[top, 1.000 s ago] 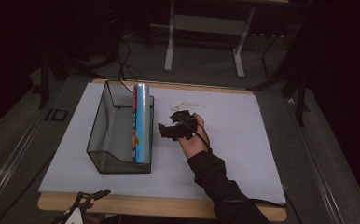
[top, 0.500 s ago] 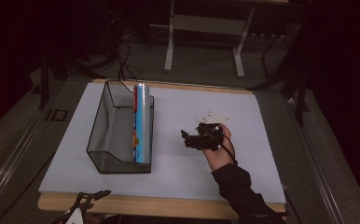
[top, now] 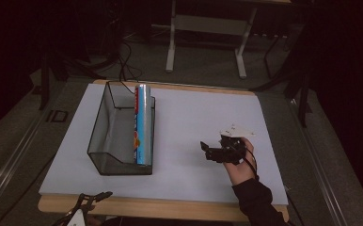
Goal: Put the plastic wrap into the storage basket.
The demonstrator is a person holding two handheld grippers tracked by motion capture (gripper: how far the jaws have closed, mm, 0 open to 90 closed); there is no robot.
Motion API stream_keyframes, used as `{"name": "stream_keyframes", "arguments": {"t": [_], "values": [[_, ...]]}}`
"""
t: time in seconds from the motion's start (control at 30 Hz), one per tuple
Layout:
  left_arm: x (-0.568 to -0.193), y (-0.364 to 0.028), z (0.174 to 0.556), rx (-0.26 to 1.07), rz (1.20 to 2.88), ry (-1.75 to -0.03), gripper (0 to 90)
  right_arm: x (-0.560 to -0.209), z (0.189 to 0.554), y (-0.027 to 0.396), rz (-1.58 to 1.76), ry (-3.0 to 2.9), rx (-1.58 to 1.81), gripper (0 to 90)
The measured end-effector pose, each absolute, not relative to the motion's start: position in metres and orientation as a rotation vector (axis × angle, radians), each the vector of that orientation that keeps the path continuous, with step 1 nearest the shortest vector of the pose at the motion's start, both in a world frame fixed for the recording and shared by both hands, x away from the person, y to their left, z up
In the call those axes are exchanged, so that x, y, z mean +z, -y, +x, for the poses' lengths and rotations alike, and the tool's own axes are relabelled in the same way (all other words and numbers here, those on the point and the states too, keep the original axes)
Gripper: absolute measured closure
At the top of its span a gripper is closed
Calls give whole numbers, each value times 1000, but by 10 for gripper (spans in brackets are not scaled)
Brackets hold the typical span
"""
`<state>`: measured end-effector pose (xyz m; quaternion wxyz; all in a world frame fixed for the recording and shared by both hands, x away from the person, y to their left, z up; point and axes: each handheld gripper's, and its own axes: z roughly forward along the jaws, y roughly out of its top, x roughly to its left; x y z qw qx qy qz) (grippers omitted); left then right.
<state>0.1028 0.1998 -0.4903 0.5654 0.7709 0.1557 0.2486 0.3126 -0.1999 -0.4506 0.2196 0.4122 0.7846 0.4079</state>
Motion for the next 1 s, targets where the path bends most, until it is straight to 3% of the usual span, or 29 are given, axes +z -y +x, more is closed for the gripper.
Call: {"name": "stream_keyframes", "arguments": {"t": [1.0], "values": [[-490,-200,103,586,1812,-365,3,-486,258,242,1157,-2234,1051,135]]}}
